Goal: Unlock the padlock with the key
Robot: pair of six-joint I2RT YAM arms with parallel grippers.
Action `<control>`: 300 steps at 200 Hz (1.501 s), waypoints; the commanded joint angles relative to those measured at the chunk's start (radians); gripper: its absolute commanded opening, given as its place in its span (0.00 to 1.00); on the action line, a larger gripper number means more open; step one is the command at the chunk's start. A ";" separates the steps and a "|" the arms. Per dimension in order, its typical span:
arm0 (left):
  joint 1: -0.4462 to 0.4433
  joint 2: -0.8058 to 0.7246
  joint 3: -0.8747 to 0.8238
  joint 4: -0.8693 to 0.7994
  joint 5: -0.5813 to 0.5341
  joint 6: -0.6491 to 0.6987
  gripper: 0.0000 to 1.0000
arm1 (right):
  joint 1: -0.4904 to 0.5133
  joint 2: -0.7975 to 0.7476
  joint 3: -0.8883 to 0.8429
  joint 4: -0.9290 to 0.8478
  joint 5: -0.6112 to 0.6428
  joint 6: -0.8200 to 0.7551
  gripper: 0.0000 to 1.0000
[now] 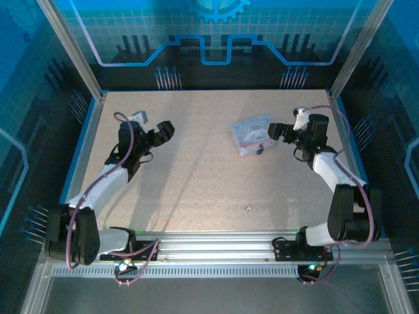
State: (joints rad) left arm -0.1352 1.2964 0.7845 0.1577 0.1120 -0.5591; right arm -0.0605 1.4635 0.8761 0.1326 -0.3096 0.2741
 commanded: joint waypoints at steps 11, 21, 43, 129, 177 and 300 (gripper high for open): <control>-0.082 0.122 0.113 -0.079 0.109 -0.092 0.98 | -0.018 0.133 0.134 -0.076 -0.107 0.029 1.00; -0.108 0.165 0.143 -0.079 0.122 -0.101 0.97 | -0.017 0.170 0.166 -0.085 -0.115 0.028 1.00; -0.156 0.258 0.203 -0.066 0.151 -0.127 0.95 | -0.019 0.244 0.233 -0.106 -0.113 0.021 1.00; -0.286 0.587 0.428 0.022 0.257 -0.218 0.86 | -0.018 0.450 0.386 -0.203 -0.221 -0.015 1.00; -0.325 0.715 0.528 0.037 0.289 -0.245 0.82 | -0.013 0.487 0.420 -0.254 -0.277 -0.039 0.97; -0.334 0.771 0.563 0.032 0.299 -0.250 0.82 | 0.044 0.366 0.287 -0.265 -0.374 -0.060 0.93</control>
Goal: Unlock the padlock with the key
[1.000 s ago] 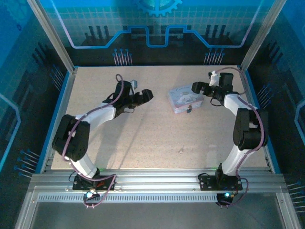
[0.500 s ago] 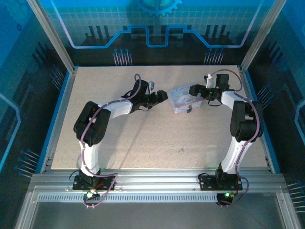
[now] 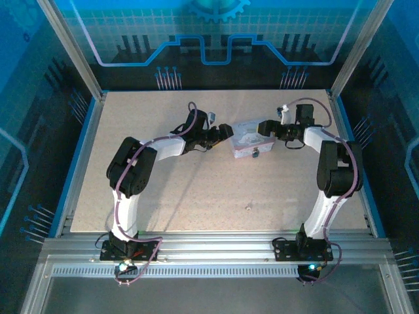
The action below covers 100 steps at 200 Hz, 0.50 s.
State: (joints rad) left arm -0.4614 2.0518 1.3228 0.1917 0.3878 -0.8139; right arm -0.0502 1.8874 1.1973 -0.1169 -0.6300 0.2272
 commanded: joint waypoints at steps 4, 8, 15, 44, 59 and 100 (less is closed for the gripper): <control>-0.008 0.016 0.023 -0.004 0.023 0.005 0.82 | 0.039 -0.063 -0.040 -0.015 -0.054 -0.012 0.93; -0.008 0.016 0.022 -0.006 0.022 0.006 0.82 | 0.044 -0.068 -0.047 -0.013 -0.055 -0.011 0.93; -0.008 0.016 0.020 -0.007 0.021 0.008 0.82 | 0.051 -0.076 -0.056 -0.009 -0.055 -0.010 0.93; -0.008 0.012 0.012 -0.017 0.019 0.016 0.82 | 0.078 -0.110 -0.098 0.006 -0.055 0.004 0.93; -0.006 0.007 0.005 -0.024 0.017 0.022 0.82 | 0.092 -0.128 -0.125 0.021 -0.066 0.015 0.93; 0.000 -0.049 -0.050 -0.033 -0.009 0.049 0.82 | 0.133 -0.191 -0.189 0.037 -0.073 0.032 0.93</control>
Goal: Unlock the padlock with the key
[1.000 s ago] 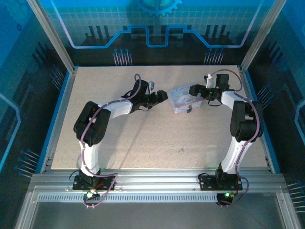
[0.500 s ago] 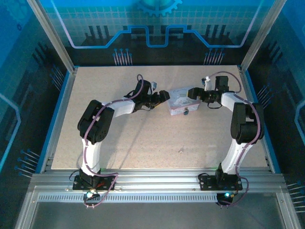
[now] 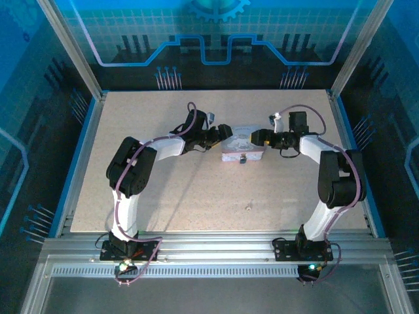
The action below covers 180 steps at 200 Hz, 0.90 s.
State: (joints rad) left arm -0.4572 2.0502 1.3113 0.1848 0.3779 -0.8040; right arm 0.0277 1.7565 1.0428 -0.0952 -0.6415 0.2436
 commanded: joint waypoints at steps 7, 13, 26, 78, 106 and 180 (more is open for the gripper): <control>-0.002 -0.059 -0.048 -0.030 0.001 0.044 0.83 | 0.063 -0.069 -0.044 0.014 -0.061 0.015 0.93; 0.001 -0.067 -0.059 -0.031 0.002 0.046 0.83 | 0.070 -0.077 -0.051 0.013 -0.061 0.016 0.93; 0.009 -0.087 -0.085 -0.028 0.004 0.046 0.83 | 0.087 -0.090 -0.068 0.013 -0.067 0.017 0.93; 0.035 -0.191 -0.217 -0.019 -0.019 0.065 0.83 | 0.180 -0.152 -0.149 0.043 -0.060 0.047 0.93; 0.047 -0.230 -0.268 -0.023 -0.028 0.076 0.83 | 0.256 -0.173 -0.181 0.032 -0.047 0.052 0.93; 0.079 -0.303 -0.340 -0.054 -0.061 0.104 0.85 | 0.340 -0.231 -0.224 0.026 0.059 0.089 0.94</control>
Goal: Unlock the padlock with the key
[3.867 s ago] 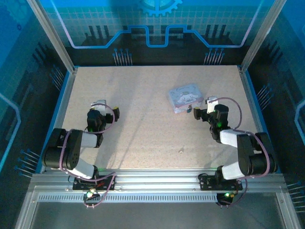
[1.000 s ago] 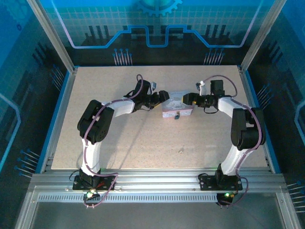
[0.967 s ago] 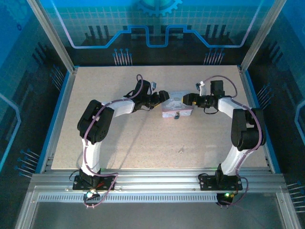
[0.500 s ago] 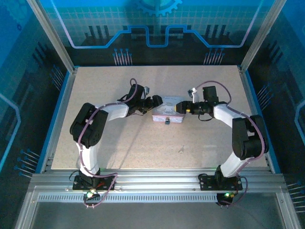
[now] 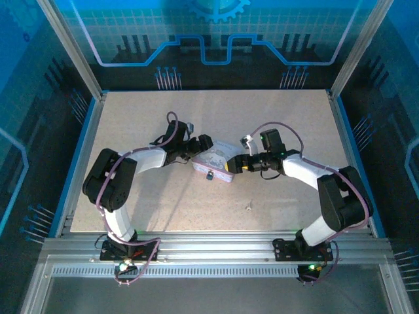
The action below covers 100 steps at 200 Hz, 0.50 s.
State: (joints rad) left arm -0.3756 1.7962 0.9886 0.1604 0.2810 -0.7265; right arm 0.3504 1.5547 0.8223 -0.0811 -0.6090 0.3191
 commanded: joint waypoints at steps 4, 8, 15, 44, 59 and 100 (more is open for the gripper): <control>-0.002 -0.052 -0.016 -0.037 0.033 0.032 0.86 | 0.018 -0.032 0.000 0.003 0.040 0.014 0.94; 0.002 -0.057 -0.016 -0.043 0.028 0.036 0.86 | 0.018 -0.035 0.002 -0.007 0.050 0.012 0.95; 0.005 -0.066 -0.016 -0.054 0.025 0.044 0.89 | 0.018 -0.042 0.006 -0.024 0.075 0.014 0.95; 0.038 -0.118 -0.033 -0.087 0.006 0.065 0.92 | 0.015 -0.083 0.000 -0.080 0.194 0.022 0.96; 0.059 -0.163 -0.052 -0.107 -0.015 0.079 0.93 | 0.009 -0.118 -0.011 -0.097 0.254 0.038 0.96; 0.086 -0.344 -0.135 -0.176 -0.087 0.119 0.94 | 0.001 -0.259 -0.057 -0.147 0.357 0.055 0.97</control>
State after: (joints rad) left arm -0.2966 1.5627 0.9020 0.0559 0.2489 -0.6594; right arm 0.3527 1.3808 0.7979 -0.1619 -0.3443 0.3519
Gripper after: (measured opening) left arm 0.940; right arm 0.966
